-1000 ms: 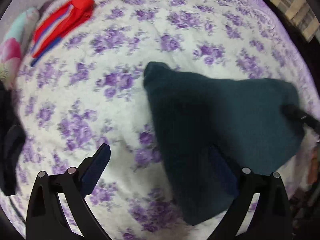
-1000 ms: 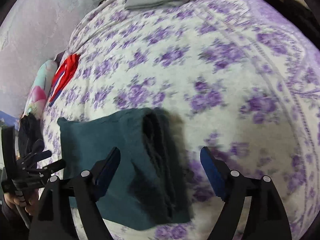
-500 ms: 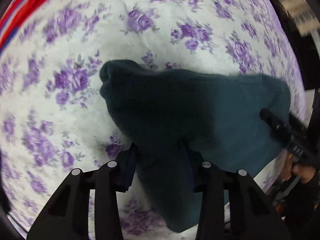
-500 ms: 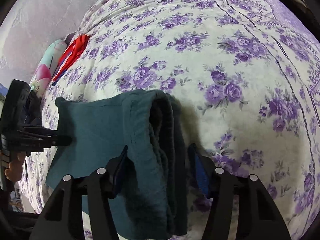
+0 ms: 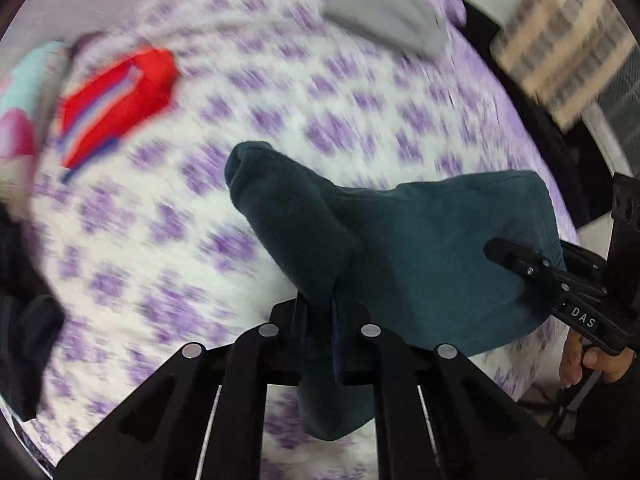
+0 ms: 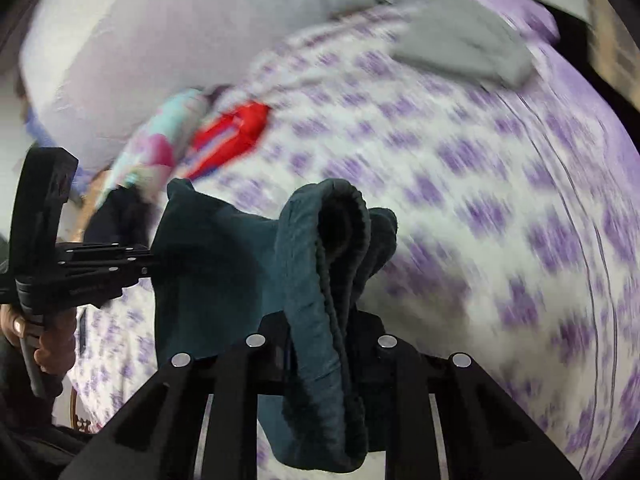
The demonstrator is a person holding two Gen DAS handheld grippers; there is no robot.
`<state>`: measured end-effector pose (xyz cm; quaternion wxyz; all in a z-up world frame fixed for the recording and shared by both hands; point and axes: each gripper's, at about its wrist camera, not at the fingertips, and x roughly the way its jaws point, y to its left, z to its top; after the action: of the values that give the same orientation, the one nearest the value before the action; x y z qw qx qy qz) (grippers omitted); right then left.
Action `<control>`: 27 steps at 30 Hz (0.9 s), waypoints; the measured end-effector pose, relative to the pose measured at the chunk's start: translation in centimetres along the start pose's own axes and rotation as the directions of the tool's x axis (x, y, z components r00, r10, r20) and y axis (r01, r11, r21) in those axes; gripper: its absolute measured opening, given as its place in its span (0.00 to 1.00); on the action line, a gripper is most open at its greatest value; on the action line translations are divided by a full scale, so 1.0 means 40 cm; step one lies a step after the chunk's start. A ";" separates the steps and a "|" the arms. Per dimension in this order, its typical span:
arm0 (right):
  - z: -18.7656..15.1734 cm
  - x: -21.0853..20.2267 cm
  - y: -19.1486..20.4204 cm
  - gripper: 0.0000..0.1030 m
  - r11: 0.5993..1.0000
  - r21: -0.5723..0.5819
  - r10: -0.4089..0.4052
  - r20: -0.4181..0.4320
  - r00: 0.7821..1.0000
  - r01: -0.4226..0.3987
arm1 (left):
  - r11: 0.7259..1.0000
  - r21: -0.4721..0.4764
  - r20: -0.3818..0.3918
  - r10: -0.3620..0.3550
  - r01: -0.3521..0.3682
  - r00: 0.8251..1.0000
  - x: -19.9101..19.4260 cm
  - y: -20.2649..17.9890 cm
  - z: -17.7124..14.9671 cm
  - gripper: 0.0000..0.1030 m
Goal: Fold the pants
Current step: 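Lower the folded sweatpants onto the bed and open both tools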
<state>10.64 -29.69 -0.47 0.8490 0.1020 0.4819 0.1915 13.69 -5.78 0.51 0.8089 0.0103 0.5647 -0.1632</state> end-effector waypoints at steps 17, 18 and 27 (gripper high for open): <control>0.128 0.494 0.067 0.55 0.994 -0.056 -0.097 -0.170 0.981 0.089 | 0.890 -0.266 -0.150 0.341 -0.370 0.928 0.215 0.445 -0.054 0.50; 0.135 0.479 0.060 0.55 0.994 -0.041 -0.105 -0.171 0.980 0.099 | 0.887 -0.258 -0.123 0.362 -0.382 0.924 0.191 0.441 -0.059 0.54; 0.227 0.401 0.170 0.01 0.992 -0.121 -0.031 -0.028 0.999 0.028 | 0.877 -0.350 -0.113 0.309 -0.329 0.944 0.158 0.427 -0.068 0.64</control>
<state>24.29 -16.63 -5.86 0.8489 0.0406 0.4837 0.2092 17.89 9.33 -9.12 0.7968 -0.0424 0.5974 0.0799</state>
